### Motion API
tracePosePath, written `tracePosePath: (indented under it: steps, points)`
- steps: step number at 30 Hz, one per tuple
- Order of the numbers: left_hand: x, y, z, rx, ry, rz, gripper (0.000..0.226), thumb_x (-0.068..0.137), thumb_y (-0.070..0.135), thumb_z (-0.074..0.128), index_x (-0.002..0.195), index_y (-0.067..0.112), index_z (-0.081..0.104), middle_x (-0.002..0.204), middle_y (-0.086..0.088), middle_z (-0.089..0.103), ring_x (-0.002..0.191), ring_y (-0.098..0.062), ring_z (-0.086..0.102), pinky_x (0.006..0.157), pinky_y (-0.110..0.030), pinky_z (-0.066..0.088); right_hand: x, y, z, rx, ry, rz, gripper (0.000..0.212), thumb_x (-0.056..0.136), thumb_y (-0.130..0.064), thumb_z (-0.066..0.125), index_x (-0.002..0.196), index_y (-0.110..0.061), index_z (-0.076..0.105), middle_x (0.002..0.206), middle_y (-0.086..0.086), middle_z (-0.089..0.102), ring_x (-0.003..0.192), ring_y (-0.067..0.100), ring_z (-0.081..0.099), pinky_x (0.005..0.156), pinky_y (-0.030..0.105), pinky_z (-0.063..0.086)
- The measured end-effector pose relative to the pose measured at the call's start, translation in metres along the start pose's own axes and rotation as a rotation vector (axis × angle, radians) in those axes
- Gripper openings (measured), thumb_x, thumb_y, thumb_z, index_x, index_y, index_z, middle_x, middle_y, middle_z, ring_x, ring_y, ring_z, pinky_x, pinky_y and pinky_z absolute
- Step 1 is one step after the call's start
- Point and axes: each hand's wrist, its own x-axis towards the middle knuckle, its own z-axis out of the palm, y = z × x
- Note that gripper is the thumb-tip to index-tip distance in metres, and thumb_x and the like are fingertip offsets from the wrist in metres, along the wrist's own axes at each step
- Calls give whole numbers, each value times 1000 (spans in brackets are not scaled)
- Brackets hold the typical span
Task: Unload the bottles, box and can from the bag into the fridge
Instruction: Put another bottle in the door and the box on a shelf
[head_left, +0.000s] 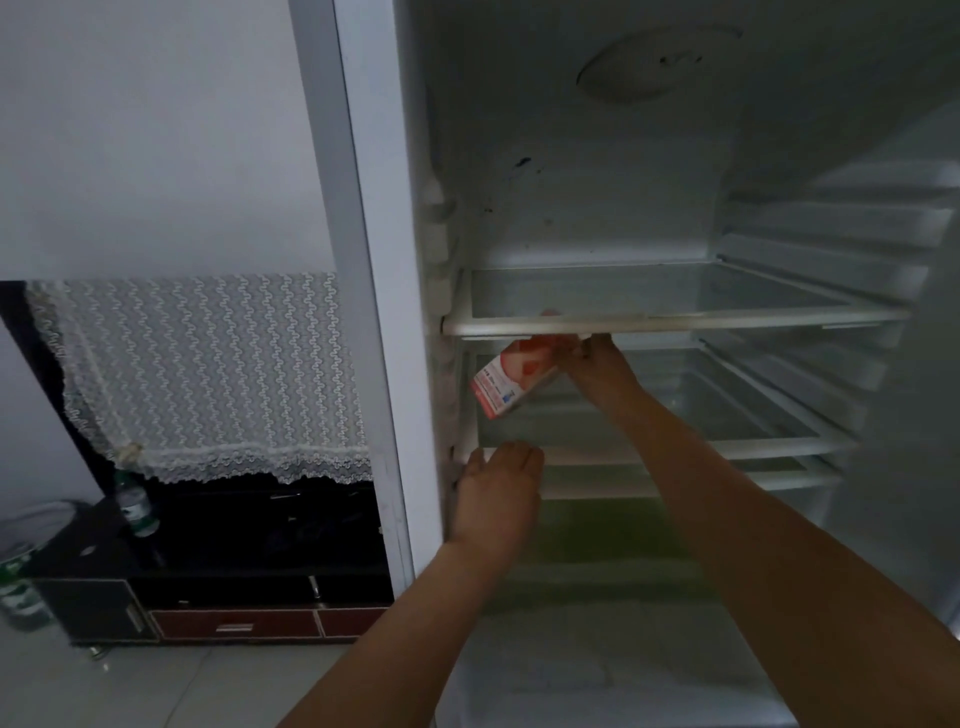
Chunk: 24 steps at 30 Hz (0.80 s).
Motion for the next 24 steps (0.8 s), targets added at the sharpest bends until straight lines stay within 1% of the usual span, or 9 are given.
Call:
tracePosePath:
  steps: [2, 5, 8, 10, 12, 14, 18, 22, 24]
  points:
    - [0, 1, -2, -22, 3, -12, 40, 74, 8, 63, 114, 14, 58, 115, -8, 63, 100, -26, 62, 90, -40, 50, 3, -1, 5, 82, 8, 13, 16, 91, -19, 53, 103, -27, 46, 90, -3, 53, 94, 17, 53, 84, 29, 44]
    - [1, 0, 2, -35, 26, 1, 42, 54, 13, 79, 94, 17, 67, 92, -2, 70, 79, -19, 67, 73, -34, 58, 7, 0, 11, 224, -7, 60, 24, 89, -12, 54, 114, -14, 52, 91, -1, 56, 105, 27, 57, 92, 41, 47]
    - [3, -1, 4, -18, 56, 20, 44, 43, 18, 82, 85, 22, 67, 82, 4, 70, 71, -13, 67, 67, -29, 58, 9, 4, 13, 215, 42, 18, 32, 89, -7, 52, 121, -7, 53, 91, -2, 58, 97, 18, 60, 85, 27, 49]
    - [3, -2, 7, -25, 59, 26, 44, 44, 18, 82, 86, 22, 67, 83, 4, 70, 72, -12, 67, 69, -30, 58, 8, 4, 14, 202, 56, -25, 30, 89, -4, 50, 119, -7, 54, 85, -8, 55, 80, 1, 53, 64, 5, 45]
    - [3, -2, 7, -14, 57, 20, 45, 44, 18, 82, 86, 23, 67, 84, 4, 71, 72, -11, 67, 69, -29, 58, 7, 6, 15, 185, 66, -74, 30, 89, -1, 48, 119, -7, 54, 91, -3, 54, 78, 2, 50, 52, -2, 39]
    - [3, -2, 8, -2, 57, 18, 45, 44, 18, 83, 86, 24, 67, 84, 4, 71, 73, -11, 67, 69, -30, 58, 6, 8, 15, 189, 69, -109, 30, 90, -2, 49, 119, -8, 54, 95, 0, 54, 84, 7, 51, 54, -4, 40]
    - [3, -2, 7, -25, 70, 7, 45, 43, 16, 85, 83, 21, 68, 81, 2, 71, 70, -14, 68, 67, -33, 59, 4, 13, 12, 225, 88, -111, 34, 89, -2, 51, 122, -13, 51, 88, -14, 53, 80, -7, 48, 60, -5, 41]
    - [4, -2, 6, 2, 56, 4, 48, 38, 15, 85, 82, 20, 69, 79, 1, 72, 67, -15, 68, 64, -32, 59, 0, 26, 7, 259, 177, -45, 40, 86, 0, 53, 124, -3, 41, 94, -1, 53, 81, 10, 53, 51, -1, 41]
    - [4, -3, 7, 0, 55, -14, 47, 41, 12, 84, 85, 18, 69, 82, -1, 72, 70, -17, 69, 68, -35, 58, -3, 32, 3, 260, 194, -19, 38, 86, -2, 54, 122, -7, 41, 87, -5, 52, 74, 7, 53, 53, 7, 44]
